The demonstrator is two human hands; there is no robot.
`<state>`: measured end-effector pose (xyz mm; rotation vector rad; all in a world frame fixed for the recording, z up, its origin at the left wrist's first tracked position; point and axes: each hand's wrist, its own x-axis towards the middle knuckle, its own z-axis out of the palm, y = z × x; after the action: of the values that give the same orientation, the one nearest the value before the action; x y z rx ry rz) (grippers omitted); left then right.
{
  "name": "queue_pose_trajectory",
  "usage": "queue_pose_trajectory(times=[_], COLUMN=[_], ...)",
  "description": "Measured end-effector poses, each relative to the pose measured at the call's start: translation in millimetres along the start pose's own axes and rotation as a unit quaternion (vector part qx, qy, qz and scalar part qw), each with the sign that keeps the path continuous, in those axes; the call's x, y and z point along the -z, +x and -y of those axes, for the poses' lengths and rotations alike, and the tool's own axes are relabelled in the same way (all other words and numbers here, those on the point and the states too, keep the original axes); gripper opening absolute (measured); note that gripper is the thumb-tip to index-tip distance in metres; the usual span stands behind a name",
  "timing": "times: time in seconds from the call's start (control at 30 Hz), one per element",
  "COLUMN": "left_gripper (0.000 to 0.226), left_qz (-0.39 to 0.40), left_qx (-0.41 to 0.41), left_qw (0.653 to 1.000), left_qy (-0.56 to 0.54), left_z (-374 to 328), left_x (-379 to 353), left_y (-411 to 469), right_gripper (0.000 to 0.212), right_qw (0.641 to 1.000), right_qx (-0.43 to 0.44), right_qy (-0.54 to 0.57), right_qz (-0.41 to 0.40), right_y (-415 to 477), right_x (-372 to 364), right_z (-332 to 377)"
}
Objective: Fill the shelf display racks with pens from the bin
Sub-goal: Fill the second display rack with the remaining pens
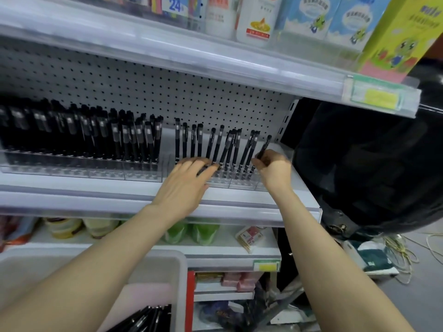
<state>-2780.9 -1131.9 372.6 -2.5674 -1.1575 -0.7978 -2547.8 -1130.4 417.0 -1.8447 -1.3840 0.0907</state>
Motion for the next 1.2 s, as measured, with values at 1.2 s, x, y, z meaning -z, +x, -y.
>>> queue_pose_trajectory(times=[1.2], left_gripper=[0.047], left_qz=[0.016], left_qx=[0.057], left_qw=[0.996], left_qy=[-0.069], left_z=[78.9], left_x=[4.1], left_y=[-234.0], right_gripper=[0.047], right_qw=[0.908], right_qx=[0.065], right_qy=[-0.18], right_qz=[0.372], right_y=[-317.6], right_x=[-129.6], right_z=[91.4])
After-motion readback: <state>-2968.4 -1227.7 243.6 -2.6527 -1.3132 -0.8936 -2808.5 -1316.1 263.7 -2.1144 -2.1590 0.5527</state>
